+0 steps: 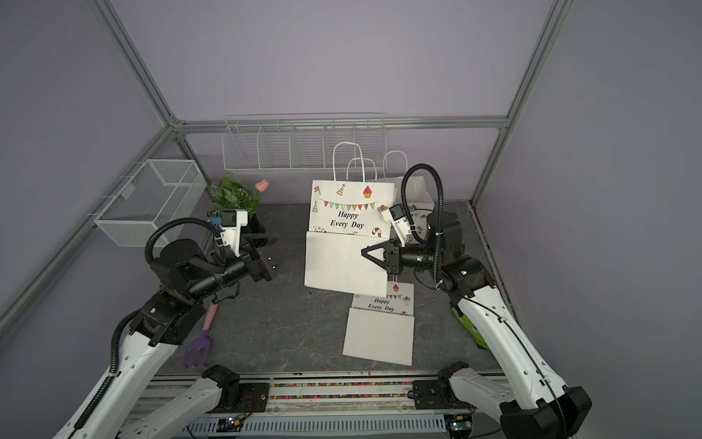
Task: Put away the paper bag
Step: Press the paper bag, then place the paper bag at the center of the board.
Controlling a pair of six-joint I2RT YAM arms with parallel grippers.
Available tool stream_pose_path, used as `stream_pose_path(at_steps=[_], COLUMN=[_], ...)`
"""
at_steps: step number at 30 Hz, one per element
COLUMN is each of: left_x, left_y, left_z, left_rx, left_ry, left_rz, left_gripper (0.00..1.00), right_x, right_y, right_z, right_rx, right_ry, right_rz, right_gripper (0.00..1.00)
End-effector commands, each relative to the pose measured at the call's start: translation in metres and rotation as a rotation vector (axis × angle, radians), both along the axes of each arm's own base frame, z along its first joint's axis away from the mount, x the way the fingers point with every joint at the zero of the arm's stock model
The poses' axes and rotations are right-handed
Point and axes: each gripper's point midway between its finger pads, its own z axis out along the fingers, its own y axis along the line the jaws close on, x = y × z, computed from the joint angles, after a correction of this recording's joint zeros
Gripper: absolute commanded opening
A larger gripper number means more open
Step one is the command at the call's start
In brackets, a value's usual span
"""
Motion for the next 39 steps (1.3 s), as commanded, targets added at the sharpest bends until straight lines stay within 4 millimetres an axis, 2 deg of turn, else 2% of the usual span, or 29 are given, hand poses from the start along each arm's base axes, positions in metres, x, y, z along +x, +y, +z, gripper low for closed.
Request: stream_pose_path(at_steps=[1,4,6,10,11,23,27,32,39], left_x=[0.009,0.004,0.003,0.004,0.005,0.007,0.011,0.016,0.018], left_y=[0.045,0.064,0.069,0.067,0.067,0.064,0.058,0.056,0.056], left_z=[0.002,0.008,0.009,0.005,0.003,-0.007,-0.012,-0.018,-0.020], left_rx=[0.066,0.047,0.045,0.052,0.054,0.034,0.020,0.017,0.012], left_ry=[-0.031,-0.057,-0.062,-0.052,-0.048,-0.025,-0.009,0.009,0.018], left_rz=[0.265,0.355,0.374,0.367,0.367,0.358,0.341,0.340,0.345], left_gripper=[1.00,1.00,1.00,1.00,1.00,1.00,0.99,0.99,0.99], right_x=[-0.002,-0.002,-0.002,0.000,-0.002,0.000,0.004,-0.003,-0.010], right_y=[-0.002,0.005,0.012,0.030,0.033,0.098,0.111,0.126,0.120], right_z=[-0.029,-0.051,-0.065,-0.097,-0.114,-0.194,-0.217,-0.247,-0.274], right_rx=[-0.035,-0.039,-0.050,-0.100,-0.122,-0.189,-0.191,-0.219,-0.250], right_ry=[0.085,0.144,0.171,0.218,0.246,0.384,0.425,0.468,0.517], right_rz=[-0.059,-0.100,-0.128,-0.163,-0.170,-0.178,-0.197,-0.189,-0.212], right_gripper=[0.07,0.07,0.07,0.07,0.07,0.07,0.07,0.07,0.08])
